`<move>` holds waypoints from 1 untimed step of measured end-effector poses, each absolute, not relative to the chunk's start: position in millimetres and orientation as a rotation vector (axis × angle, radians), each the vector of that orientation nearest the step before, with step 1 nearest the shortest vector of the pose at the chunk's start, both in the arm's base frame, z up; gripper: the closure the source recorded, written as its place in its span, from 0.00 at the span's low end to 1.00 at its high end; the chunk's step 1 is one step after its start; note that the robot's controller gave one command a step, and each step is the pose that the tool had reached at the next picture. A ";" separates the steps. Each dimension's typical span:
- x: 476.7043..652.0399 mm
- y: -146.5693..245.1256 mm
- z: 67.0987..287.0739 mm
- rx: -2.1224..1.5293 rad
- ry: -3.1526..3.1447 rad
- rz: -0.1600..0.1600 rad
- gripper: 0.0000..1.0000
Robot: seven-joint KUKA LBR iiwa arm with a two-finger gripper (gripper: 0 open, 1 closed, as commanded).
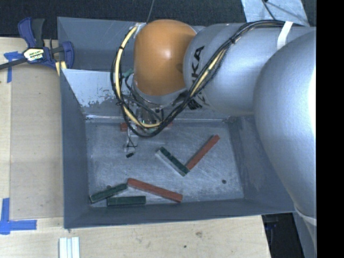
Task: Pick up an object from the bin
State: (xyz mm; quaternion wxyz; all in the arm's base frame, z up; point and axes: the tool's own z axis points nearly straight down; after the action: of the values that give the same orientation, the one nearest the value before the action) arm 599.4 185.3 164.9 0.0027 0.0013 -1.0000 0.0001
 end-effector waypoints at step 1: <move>601.6 184.5 169.8 0.001 -3.145 -0.002 0.00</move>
Offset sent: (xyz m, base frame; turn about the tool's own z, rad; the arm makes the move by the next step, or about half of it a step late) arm 0.0216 -0.0362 -0.0896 0.0984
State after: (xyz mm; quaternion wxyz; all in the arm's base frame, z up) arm 601.6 184.5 169.8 -0.0015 0.0002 -1.0000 -0.0006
